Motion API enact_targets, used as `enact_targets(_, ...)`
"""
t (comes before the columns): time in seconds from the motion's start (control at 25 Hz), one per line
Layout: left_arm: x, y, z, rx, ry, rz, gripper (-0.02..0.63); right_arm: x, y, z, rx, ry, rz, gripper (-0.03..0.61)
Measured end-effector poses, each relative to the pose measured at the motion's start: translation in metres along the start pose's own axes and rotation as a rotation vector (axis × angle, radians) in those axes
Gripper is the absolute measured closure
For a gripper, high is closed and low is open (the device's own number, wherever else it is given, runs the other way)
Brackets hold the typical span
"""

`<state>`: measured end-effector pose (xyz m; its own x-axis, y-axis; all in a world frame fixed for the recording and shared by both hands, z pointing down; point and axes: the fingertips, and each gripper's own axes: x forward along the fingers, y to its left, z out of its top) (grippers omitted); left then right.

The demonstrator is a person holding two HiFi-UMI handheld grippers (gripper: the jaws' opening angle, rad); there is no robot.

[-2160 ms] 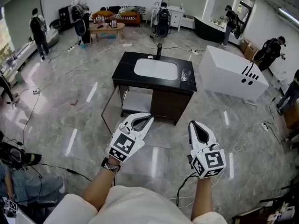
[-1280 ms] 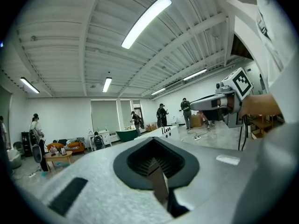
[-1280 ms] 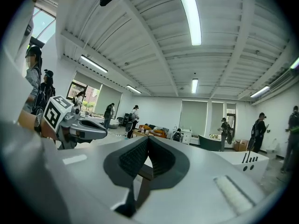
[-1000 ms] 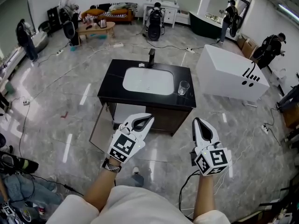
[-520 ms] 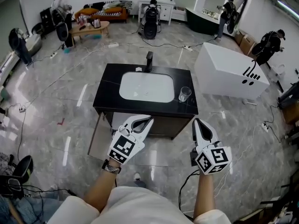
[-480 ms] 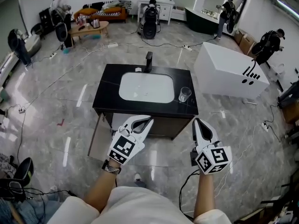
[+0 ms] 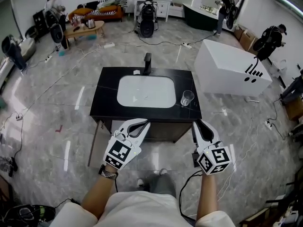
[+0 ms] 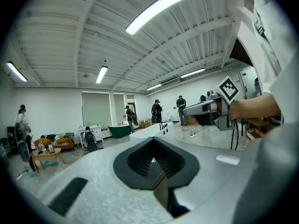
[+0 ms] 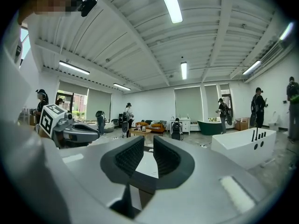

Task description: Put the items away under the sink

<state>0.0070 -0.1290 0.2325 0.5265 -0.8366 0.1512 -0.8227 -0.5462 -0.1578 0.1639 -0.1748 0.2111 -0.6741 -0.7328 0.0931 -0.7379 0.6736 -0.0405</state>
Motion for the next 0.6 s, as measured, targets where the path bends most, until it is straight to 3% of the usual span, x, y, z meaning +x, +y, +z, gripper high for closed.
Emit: enact_targets(0.6,0.06,0.054,-0.032,-0.063,0.055,0.063,0.614,0.085,-0.07,-0.049,-0.001,0.084,0.022,0.445)
